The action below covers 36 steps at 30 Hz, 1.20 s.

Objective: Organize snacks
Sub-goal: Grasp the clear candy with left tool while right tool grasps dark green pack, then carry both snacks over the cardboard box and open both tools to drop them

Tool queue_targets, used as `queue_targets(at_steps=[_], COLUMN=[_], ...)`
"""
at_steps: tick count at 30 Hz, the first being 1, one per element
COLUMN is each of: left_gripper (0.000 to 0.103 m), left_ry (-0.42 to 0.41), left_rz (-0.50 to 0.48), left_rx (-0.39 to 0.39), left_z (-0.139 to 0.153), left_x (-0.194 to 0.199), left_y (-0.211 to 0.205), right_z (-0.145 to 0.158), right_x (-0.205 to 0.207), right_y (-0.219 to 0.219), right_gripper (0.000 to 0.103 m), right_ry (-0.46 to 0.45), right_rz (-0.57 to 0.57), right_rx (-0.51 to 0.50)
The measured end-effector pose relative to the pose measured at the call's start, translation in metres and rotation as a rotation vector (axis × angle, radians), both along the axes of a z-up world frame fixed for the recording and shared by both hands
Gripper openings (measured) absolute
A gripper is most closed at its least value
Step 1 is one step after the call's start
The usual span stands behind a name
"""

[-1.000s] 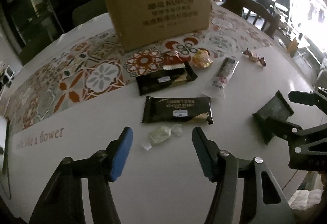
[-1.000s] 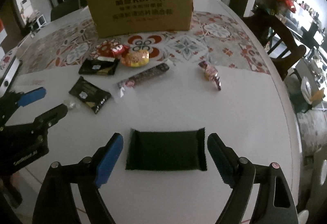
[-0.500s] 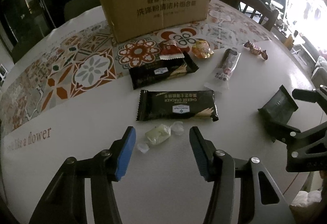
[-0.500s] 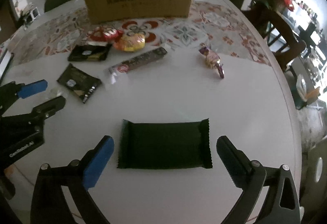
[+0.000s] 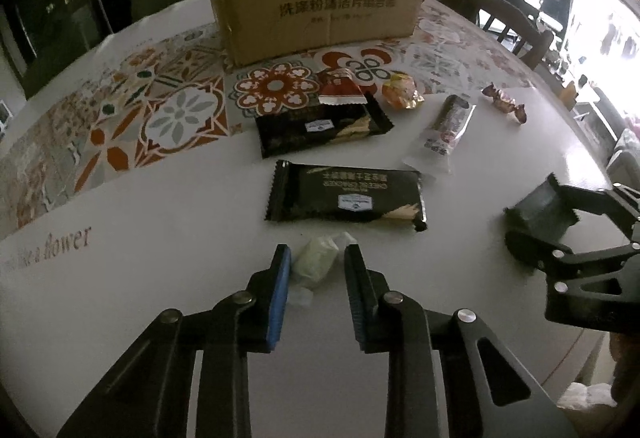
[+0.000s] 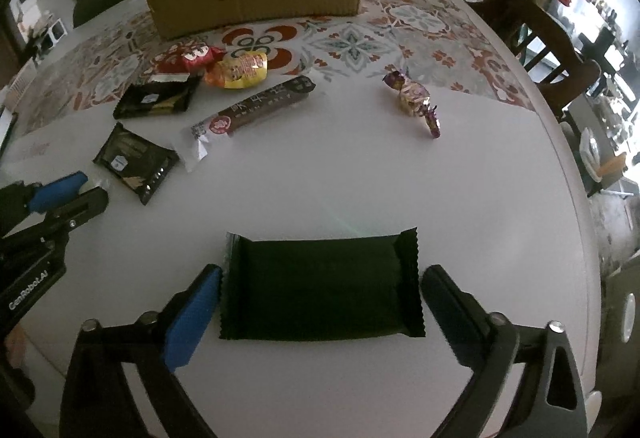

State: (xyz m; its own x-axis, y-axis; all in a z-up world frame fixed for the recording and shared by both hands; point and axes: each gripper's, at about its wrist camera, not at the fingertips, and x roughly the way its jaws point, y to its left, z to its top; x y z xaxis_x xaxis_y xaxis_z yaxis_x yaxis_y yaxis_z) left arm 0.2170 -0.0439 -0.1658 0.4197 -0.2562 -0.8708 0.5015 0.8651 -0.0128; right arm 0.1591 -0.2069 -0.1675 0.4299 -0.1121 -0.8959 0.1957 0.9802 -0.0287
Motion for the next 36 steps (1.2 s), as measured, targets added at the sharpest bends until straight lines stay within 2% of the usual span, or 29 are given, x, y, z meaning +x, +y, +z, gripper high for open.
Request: queue_targets(at_steps=[4,7,16,36], left_gripper=[0.027,0.027,0.027,0.027], left_ry=[0.023,0.016,-0.031,-0.239], left_rz=[0.002,-0.007,0.018,0.154], left_rx=[-0.024,-0.035,-0.069,-0.193], left_z=[0.004,0.011,0.043,0.148], left_x=[-0.003,-0.008,-0.01,0.018], left_y=[-0.003,-0.006,-0.016,-0.025], right_z=[0.003,0.007,0.026,0.14], right_x=[0.0,0.0,-0.002,0.038], right_y=[0.0,-0.001,-0.007,-0.023], right_gripper=[0.084,0.077,0.076,0.076], right_ry=[-0.01,-0.019,-0.068,-0.376], right_rz=[0.014,0.023,0.041,0.148], right_rx=[0.012,0.032,0.055,0.014])
